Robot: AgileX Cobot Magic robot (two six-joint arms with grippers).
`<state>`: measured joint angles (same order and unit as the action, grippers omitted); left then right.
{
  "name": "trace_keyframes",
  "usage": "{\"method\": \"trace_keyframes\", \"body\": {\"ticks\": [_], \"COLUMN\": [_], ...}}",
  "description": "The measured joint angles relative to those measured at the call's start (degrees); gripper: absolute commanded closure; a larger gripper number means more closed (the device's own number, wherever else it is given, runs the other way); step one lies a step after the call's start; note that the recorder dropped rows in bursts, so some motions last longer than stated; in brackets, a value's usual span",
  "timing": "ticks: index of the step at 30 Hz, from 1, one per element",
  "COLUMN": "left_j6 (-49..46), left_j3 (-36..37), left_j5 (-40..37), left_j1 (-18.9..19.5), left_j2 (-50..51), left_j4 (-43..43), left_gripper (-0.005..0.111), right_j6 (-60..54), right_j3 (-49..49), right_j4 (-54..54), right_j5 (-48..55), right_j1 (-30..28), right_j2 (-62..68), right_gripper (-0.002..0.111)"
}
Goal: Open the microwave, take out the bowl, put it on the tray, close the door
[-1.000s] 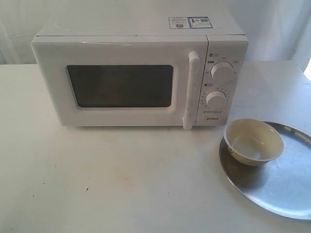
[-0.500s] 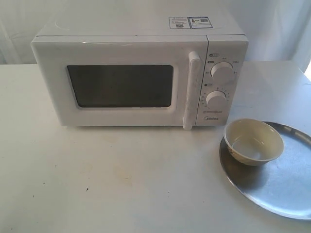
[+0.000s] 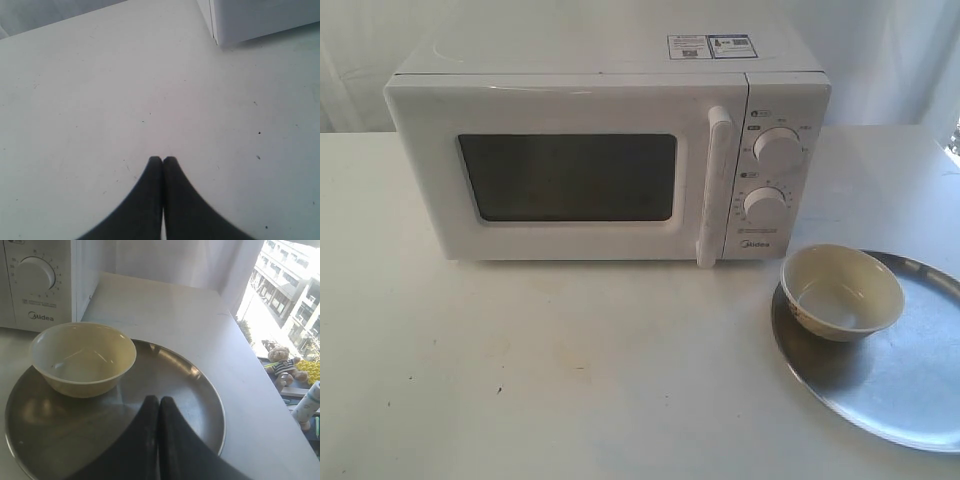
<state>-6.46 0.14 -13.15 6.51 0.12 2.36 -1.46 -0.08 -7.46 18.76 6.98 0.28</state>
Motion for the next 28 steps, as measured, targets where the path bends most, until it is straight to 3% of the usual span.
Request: {"method": "trace_keyframes", "body": {"ticks": [28], "left_j6": [0.0], "left_j3": [0.0], "left_j5": [0.0], "left_j1": [0.0], "left_j2": [0.0], "left_j4": [0.0], "left_gripper": [0.107], "right_j6": [0.0], "right_j3": [0.0], "right_j4": [-0.1], "right_j5": [0.0], "right_j1": [0.0], "right_j2": [0.0], "right_gripper": [0.108]}}
